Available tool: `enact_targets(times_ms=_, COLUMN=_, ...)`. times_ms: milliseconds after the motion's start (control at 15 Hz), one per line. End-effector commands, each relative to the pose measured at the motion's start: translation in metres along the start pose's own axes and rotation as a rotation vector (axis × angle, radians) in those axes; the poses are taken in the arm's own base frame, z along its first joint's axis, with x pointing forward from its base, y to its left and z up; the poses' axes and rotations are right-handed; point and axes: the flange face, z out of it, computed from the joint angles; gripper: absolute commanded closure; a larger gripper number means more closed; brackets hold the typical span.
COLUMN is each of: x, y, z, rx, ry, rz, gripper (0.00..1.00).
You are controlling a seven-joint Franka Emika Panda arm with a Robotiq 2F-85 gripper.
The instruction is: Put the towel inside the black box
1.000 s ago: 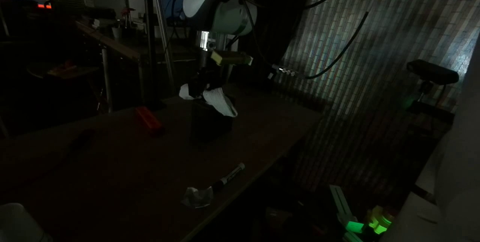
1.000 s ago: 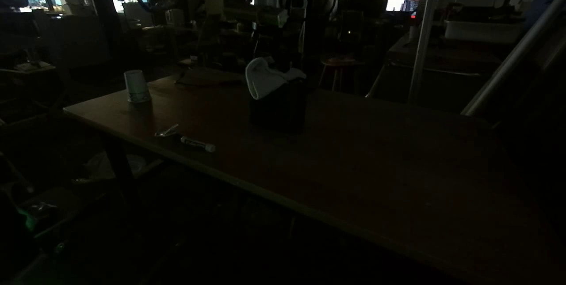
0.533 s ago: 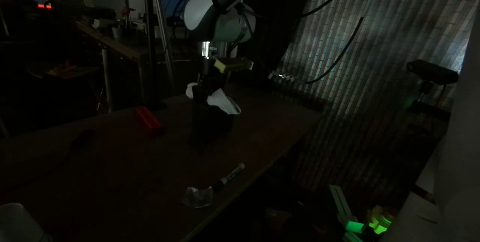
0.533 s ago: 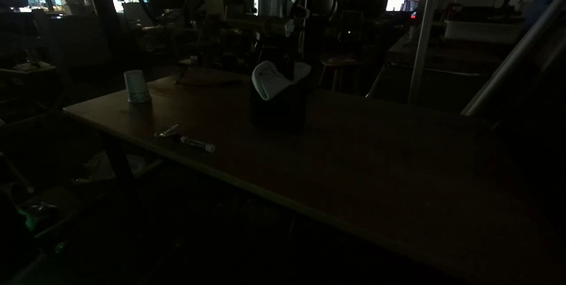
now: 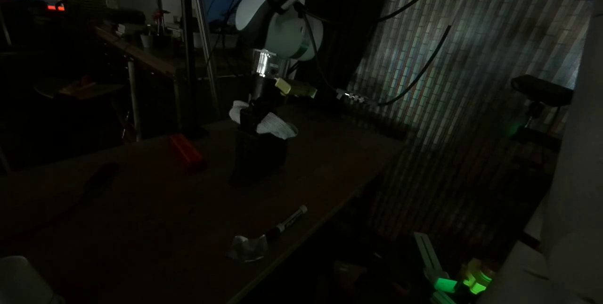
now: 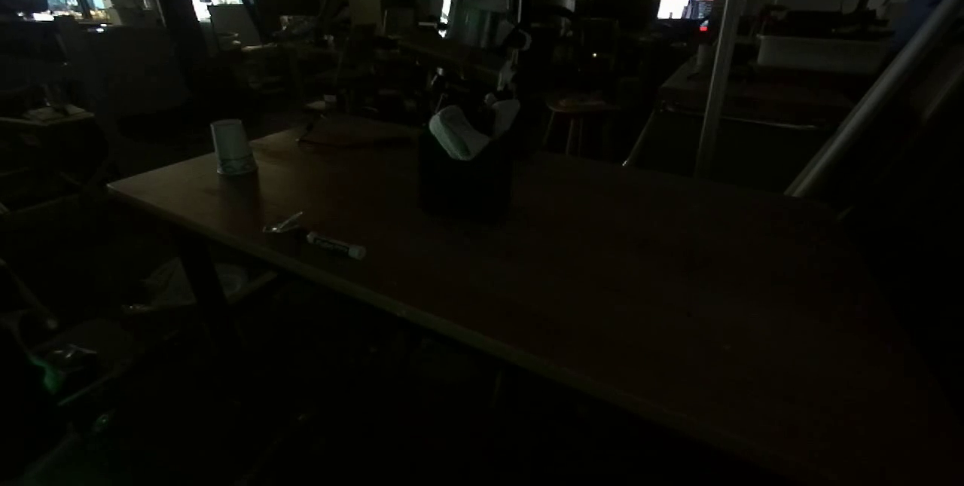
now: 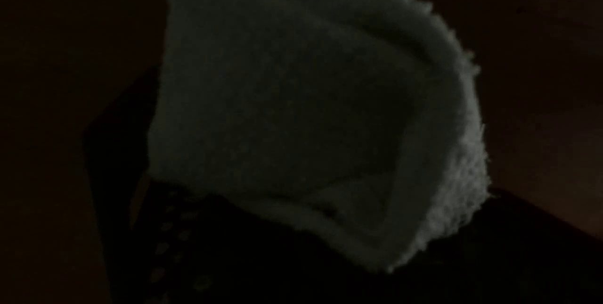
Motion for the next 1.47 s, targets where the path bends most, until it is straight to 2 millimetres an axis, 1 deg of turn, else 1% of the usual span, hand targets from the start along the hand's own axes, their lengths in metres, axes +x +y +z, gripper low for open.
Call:
enact_targets(times_ms=0, x=-0.012, y=0.001, z=0.024, rx=0.103, ry=-0.005, rz=-0.050, gripper=0.73)
enact_targets(times_ms=133, x=-0.023, y=0.003, z=0.014, rx=0.091, ry=-0.003, rz=-0.050, gripper=0.60)
enact_targets(times_ms=200, x=-0.027, y=0.004, z=0.009, rx=0.076, ry=-0.004, rz=-0.048, gripper=0.51)
enact_targets(times_ms=267, x=-0.034, y=0.004, z=0.001, rx=0.059, ry=-0.006, rz=-0.048, gripper=0.45)
enact_targets(times_ms=533, x=-0.060, y=-0.004, z=-0.029, rx=-0.013, ry=-0.022, rz=-0.073, gripper=0.16)
enact_targets(times_ms=600, x=-0.066, y=-0.009, z=-0.038, rx=-0.035, ry=-0.024, rz=-0.085, gripper=0.14)
enact_targets(times_ms=667, x=-0.072, y=-0.013, z=-0.047, rx=-0.054, ry=-0.023, rz=-0.098, gripper=0.07)
enact_targets(times_ms=733, x=-0.077, y=-0.018, z=-0.055, rx=-0.070, ry=-0.023, rz=-0.111, gripper=0.02)
enact_targets(times_ms=800, x=-0.082, y=-0.025, z=-0.062, rx=-0.083, ry=-0.021, rz=-0.126, gripper=0.00)
enact_targets(times_ms=1067, x=-0.098, y=-0.048, z=-0.086, rx=-0.111, ry=-0.004, rz=-0.165, gripper=0.00)
enact_targets(times_ms=1133, x=-0.101, y=-0.054, z=-0.090, rx=-0.117, ry=0.004, rz=-0.169, gripper=0.05)
enact_targets(times_ms=1200, x=-0.103, y=-0.058, z=-0.093, rx=-0.122, ry=0.011, rz=-0.173, gripper=0.25)
enact_targets(times_ms=1267, x=-0.105, y=-0.063, z=-0.096, rx=-0.131, ry=0.021, rz=-0.173, gripper=0.26)
enact_targets(times_ms=1400, x=-0.106, y=-0.070, z=-0.100, rx=-0.152, ry=0.036, rz=-0.165, gripper=0.44)
